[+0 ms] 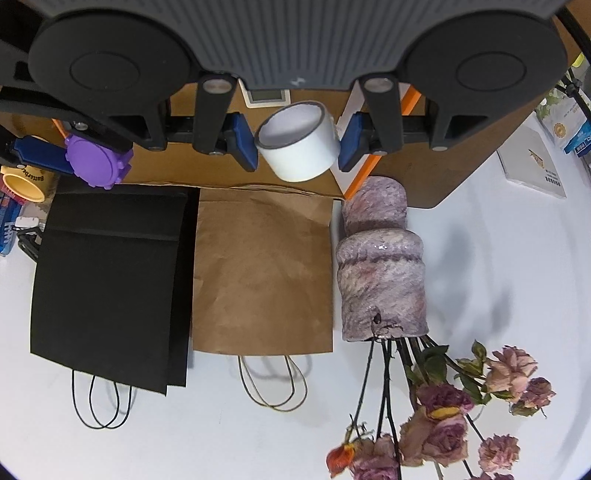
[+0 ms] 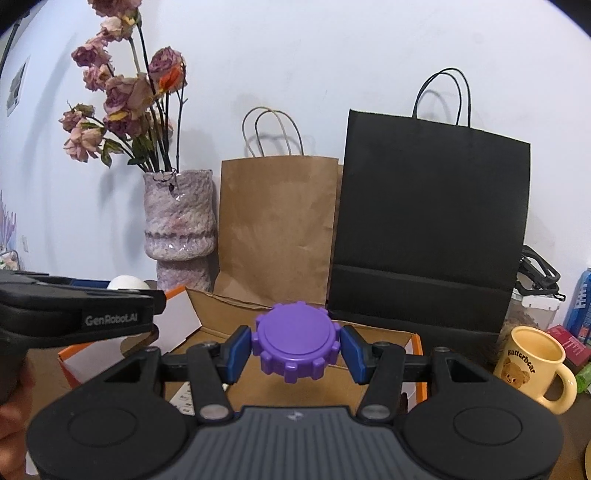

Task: Organize rigid objects
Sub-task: 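Carry the tape roll and purple cap with both tools over the red box, then release the tape roll and purple cap into the red box with both tools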

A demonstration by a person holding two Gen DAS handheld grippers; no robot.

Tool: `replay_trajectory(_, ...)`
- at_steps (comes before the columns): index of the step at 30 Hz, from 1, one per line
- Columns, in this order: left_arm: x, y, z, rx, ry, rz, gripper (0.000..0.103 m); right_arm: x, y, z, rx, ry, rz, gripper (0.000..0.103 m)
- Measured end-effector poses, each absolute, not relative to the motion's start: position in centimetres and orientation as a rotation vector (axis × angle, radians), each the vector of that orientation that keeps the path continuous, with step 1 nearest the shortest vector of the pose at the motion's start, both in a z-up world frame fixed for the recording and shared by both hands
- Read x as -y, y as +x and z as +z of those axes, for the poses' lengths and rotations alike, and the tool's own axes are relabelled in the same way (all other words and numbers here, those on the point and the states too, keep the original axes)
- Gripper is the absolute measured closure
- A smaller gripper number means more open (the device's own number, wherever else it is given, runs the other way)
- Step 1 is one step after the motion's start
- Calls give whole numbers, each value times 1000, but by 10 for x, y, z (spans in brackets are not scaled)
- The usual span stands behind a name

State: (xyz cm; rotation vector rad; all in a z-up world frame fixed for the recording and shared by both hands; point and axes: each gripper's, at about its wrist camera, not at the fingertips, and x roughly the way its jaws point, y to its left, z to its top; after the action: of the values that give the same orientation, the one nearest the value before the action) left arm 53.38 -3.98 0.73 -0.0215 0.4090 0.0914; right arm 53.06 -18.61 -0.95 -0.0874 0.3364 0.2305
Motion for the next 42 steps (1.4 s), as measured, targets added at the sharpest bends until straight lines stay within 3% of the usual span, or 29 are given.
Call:
replay_trajectory(19, 38, 566, -10, -472, -1, 81, 53, 191, 557, -31, -422, -94, 188, 51)
replay_trajectory(20, 39, 566, -10, -474, 0, 83, 50, 191, 558, -32, -425, -94, 187, 50)
replay_trajectory(22, 38, 566, -10, -476, -8, 78, 33, 192, 558, -32, -435, -94, 183, 50)
replay_trajectory(23, 38, 566, -10, -472, -11, 77, 29, 192, 558, -33, -438, -96, 180, 48)
replay_trajectory(25, 37, 566, -9, -465, -10, 90, 8, 193, 560, -34, -444, -97, 164, 26)
replay_trajectory(26, 37, 565, -9, -460, -10, 99, 1, 193, 560, -35, -444, -97, 155, 6)
replay_trajectory(27, 36, 564, -8, -452, -12, 103, 0, 193, 560, -35, -440, -98, 146, 0)
replay_trajectory(42, 37, 561, -5, -450, -5, 114, 0, 194, 561, -34, -445, -100, 138, 0)
